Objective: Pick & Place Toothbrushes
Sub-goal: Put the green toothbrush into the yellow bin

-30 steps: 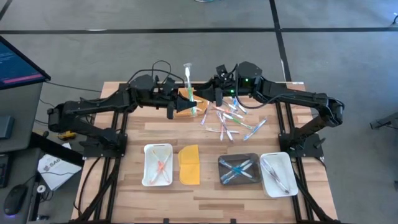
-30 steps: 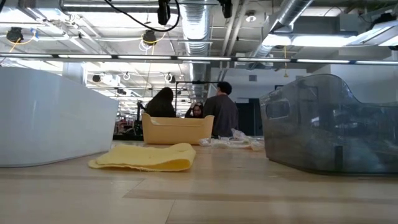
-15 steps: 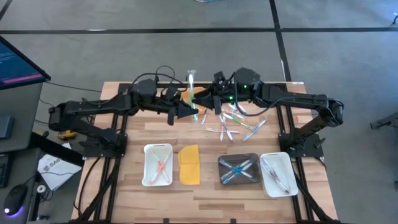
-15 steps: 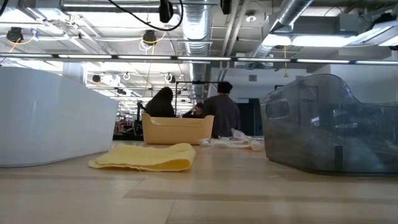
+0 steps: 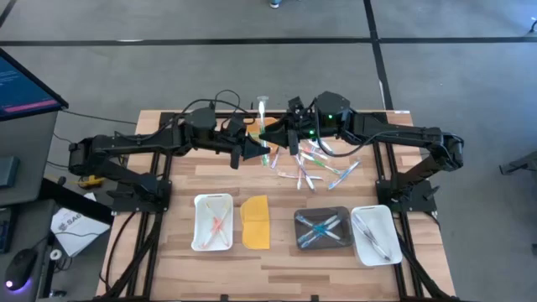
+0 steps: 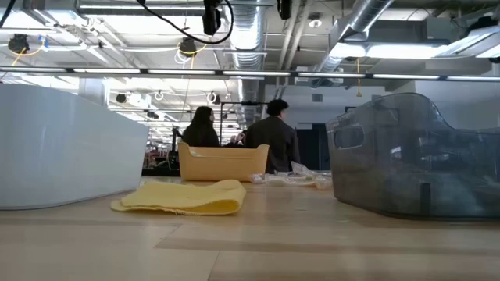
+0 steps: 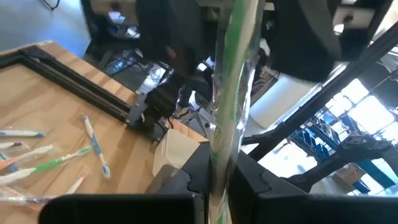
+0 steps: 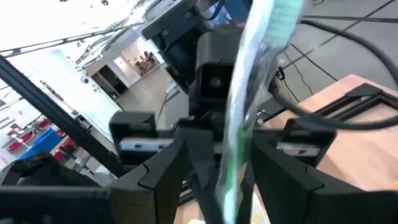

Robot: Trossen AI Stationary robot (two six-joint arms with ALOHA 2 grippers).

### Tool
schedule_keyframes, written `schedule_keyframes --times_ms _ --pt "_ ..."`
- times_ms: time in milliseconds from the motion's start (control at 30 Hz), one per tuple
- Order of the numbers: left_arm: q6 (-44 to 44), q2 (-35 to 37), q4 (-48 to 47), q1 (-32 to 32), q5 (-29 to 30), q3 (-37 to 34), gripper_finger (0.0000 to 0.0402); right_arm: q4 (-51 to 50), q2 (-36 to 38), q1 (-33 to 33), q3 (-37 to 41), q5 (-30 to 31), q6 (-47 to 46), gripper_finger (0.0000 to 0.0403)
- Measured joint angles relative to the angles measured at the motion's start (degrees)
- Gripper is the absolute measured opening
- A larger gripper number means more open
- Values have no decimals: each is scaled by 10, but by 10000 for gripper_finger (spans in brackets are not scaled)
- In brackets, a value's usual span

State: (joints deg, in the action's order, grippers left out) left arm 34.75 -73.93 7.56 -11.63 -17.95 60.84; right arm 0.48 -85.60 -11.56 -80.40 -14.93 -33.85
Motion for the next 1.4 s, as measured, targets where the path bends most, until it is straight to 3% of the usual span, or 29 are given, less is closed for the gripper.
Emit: schedule_keyframes --times_ms 267,900,1267,1400 --pt "-2 -1 10 -7 5 0 18 -6 0 0 0 0 0 182" --pt "0 -1 15 -6 2 0 18 -15 0 -1 0 15 10 144" --pt "0 -1 14 -4 2 0 18 -13 0 4 0 15 14 99" --pt "0 -1 12 -4 1 0 18 -13 0 3 0 15 15 63"
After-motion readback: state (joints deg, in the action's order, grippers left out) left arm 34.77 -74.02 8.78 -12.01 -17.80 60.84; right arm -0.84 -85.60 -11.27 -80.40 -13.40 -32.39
